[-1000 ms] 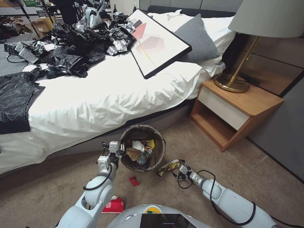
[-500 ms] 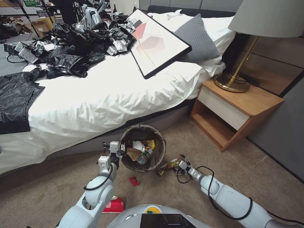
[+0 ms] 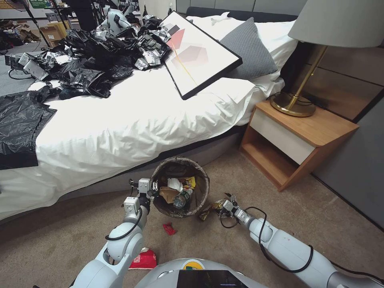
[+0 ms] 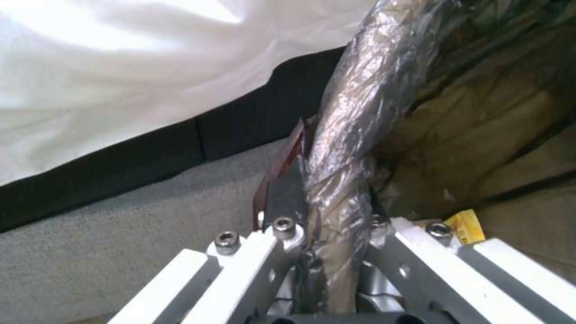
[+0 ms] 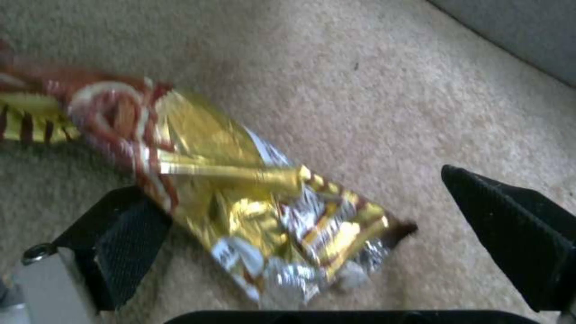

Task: Pick up the trash bin, then pick up the garbage from the floor and place it into the trash bin.

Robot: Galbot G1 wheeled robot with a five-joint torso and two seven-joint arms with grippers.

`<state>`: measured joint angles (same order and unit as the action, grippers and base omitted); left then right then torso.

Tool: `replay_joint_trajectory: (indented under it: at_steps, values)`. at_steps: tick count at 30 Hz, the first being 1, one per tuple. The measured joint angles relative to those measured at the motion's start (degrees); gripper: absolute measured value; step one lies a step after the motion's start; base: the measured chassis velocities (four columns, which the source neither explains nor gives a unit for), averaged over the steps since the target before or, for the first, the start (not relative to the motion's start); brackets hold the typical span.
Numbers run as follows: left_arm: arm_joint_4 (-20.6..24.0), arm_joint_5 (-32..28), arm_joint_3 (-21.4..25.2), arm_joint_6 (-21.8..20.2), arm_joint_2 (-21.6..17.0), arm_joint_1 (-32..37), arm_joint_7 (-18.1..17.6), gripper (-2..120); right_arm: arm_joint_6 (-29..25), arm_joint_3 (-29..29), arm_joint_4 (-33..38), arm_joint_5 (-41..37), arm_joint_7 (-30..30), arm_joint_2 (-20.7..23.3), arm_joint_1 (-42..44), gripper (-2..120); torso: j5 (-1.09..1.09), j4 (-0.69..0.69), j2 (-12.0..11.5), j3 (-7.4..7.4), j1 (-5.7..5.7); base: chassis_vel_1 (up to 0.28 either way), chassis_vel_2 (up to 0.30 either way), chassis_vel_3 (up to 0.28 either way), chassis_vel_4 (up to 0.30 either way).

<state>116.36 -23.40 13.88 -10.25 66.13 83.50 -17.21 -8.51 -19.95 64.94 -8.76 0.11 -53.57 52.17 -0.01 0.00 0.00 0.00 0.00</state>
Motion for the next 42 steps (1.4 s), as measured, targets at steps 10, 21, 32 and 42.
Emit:
replay_joint_trajectory:
  at_steps: [10,21,32,42]
  values:
    - [0.2,0.0,0.1,0.0,-0.1,0.0,0.0,4,-0.2,-0.3,-0.4,0.3,0.0,-0.5,-0.6,75,0.0,0.0,0.0,0.0,0.0,0.0,0.0,0.0,0.0]
    - [0.2,-0.1,0.2,0.0,-0.1,0.0,0.0,4,-0.5,-0.6,-0.8,0.4,0.0,-0.9,-1.2,33,0.0,0.0,0.0,0.0,0.0,0.0,0.0,0.0,0.0]
    - [0.0,-0.2,0.0,0.0,-0.1,-0.4,0.0,4,-0.6,-0.7,-0.2,0.0,-0.3,-1.3,-1.2,0,0.0,0.0,0.0,0.0,0.0,0.0,0.0,0.0,0.0]
    - [-0.1,-0.3,-0.2,0.1,-0.2,-0.6,-0.1,4,-0.6,0.0,0.6,-0.1,0.1,-1.4,-0.5,0,0.0,0.0,0.0,0.0,0.0,0.0,0.0,0.0,0.0]
